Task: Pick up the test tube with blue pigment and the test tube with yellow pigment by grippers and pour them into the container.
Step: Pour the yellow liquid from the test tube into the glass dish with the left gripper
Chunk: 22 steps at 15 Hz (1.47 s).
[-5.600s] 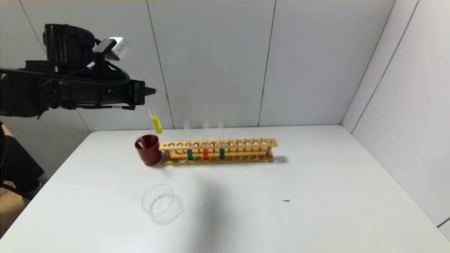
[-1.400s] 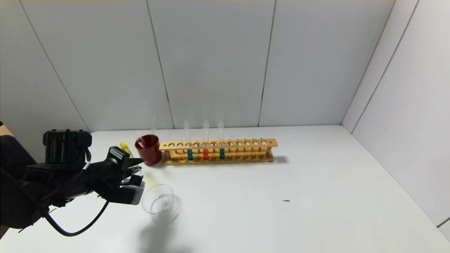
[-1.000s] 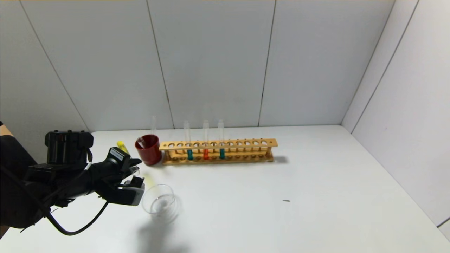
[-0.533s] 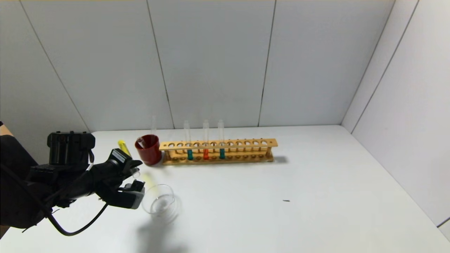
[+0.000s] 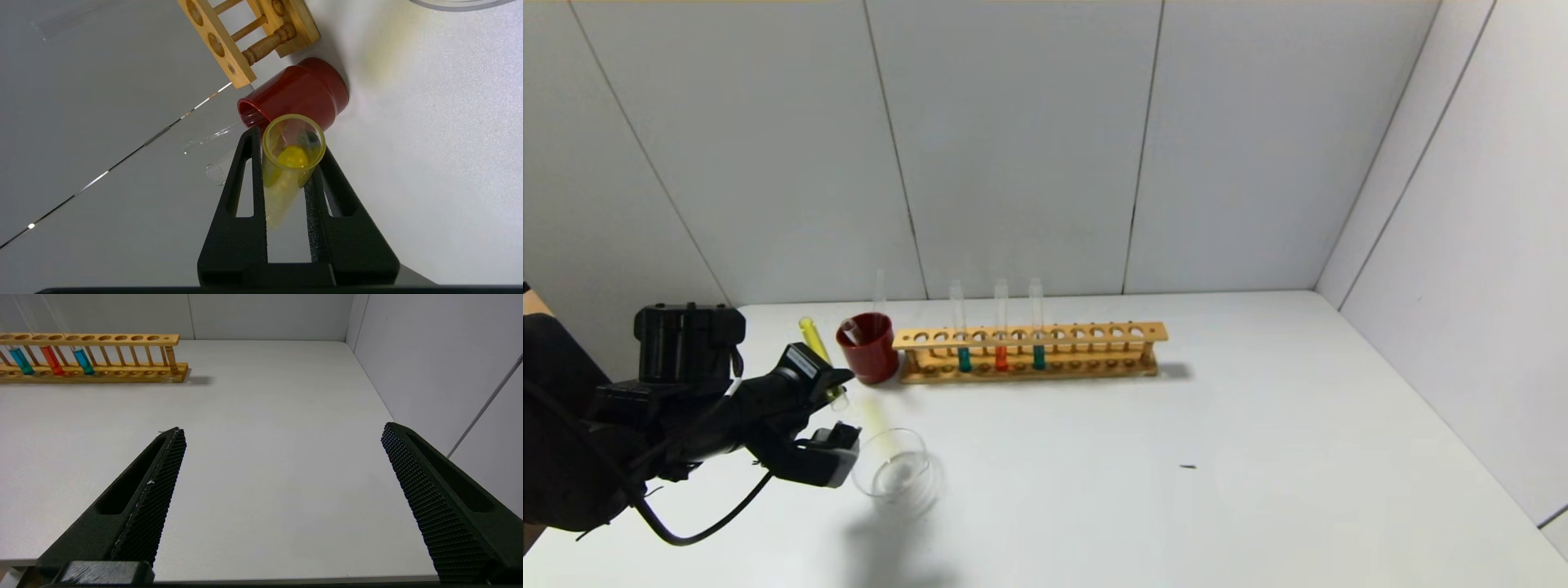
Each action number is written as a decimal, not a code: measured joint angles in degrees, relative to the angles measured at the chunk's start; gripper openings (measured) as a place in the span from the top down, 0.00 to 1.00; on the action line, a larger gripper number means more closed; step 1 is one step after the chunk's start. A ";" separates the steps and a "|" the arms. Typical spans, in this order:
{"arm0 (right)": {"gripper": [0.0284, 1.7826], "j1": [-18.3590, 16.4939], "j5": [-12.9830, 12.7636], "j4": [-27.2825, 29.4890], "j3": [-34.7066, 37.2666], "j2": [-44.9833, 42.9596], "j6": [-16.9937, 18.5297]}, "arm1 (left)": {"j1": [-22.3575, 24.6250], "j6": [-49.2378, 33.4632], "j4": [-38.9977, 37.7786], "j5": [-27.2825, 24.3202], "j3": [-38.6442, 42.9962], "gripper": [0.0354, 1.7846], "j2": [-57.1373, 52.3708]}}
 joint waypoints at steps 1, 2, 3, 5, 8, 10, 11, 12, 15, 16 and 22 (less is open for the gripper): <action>0.02 0.00 0.00 0.00 0.00 0.00 0.00 | 0.00 0.67 0.00 0.13 0.02 0.84 0.00; 0.02 0.00 0.00 0.02 0.00 0.00 0.00 | -0.02 1.38 0.00 0.24 0.06 0.84 0.00; 0.02 0.00 0.00 0.00 0.00 0.00 0.01 | -0.22 2.01 0.01 0.71 0.20 0.84 0.00; 0.02 0.00 0.00 0.00 0.00 0.00 0.00 | -0.66 2.16 0.04 1.77 0.44 0.84 -0.01; 0.02 0.00 0.00 0.00 0.00 0.00 0.00 | -1.65 2.21 0.06 3.45 0.57 0.84 0.02; 0.02 0.00 0.00 0.00 0.00 0.00 0.00 | -2.21 2.21 0.00 4.22 0.59 0.84 0.16; 0.02 0.00 0.00 0.00 0.00 0.00 0.00 | -2.32 2.23 0.00 4.40 0.59 0.84 0.22; 0.02 0.00 0.00 0.00 0.00 0.00 0.00 | -2.40 2.23 -0.02 4.41 0.52 0.84 0.38; 0.02 0.00 0.00 -0.02 0.00 0.00 0.00 | -2.69 2.32 -0.02 4.51 0.44 0.84 0.62; 0.02 0.00 0.00 0.00 0.00 0.00 0.00 | -3.00 2.32 -0.07 4.60 0.46 0.84 0.68; 0.02 0.00 0.00 0.00 0.00 0.00 0.00 | -3.52 5.16 -1.93 5.68 0.55 0.84 0.77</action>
